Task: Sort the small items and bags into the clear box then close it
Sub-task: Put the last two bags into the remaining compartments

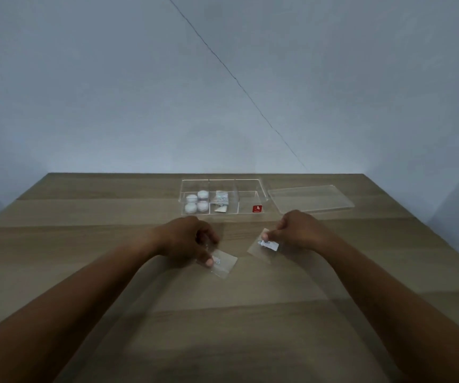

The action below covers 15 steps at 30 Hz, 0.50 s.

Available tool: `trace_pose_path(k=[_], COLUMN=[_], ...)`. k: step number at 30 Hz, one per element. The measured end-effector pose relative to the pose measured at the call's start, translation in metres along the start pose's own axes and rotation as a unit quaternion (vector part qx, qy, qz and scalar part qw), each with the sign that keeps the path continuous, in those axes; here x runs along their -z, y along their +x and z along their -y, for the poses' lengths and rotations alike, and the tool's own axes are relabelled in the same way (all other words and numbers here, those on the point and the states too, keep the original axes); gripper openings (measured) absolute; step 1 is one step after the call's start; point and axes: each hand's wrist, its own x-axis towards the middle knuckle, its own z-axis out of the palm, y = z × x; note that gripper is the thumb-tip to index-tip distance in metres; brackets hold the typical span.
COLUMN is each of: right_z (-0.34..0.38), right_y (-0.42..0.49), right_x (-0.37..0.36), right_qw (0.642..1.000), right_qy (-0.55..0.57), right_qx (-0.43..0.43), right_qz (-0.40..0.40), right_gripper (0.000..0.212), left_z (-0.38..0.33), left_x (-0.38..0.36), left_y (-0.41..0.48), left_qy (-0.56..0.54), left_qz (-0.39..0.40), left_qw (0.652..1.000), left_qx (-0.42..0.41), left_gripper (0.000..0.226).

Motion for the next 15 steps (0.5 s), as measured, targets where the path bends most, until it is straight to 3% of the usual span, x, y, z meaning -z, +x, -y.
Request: trace_pose_path(k=[8, 11, 15], right_z=[0.001, 0.0, -0.008], right_y=[0.0, 0.0, 0.001], right_x=[-0.008, -0.01, -0.015], right_qw=[1.0, 0.999, 0.988], right_qy=[-0.01, 0.025, 0.14], right_qx=[0.012, 0.015, 0.005], right_qz=[0.003, -0.027, -0.063], right_gripper=[0.048, 0.042, 0.038], left_z=[-0.013, -0.017, -0.021], left_x=[-0.001, -0.001, -0.001], left_y=[0.006, 0.01, 0.017], left_qy=[0.04, 0.031, -0.062], left_qz=[0.01, 0.003, 0.001], left_qw=[0.999, 0.999, 0.997], left_qx=[0.031, 0.025, 0.041], left_gripper=[0.048, 0.047, 0.043])
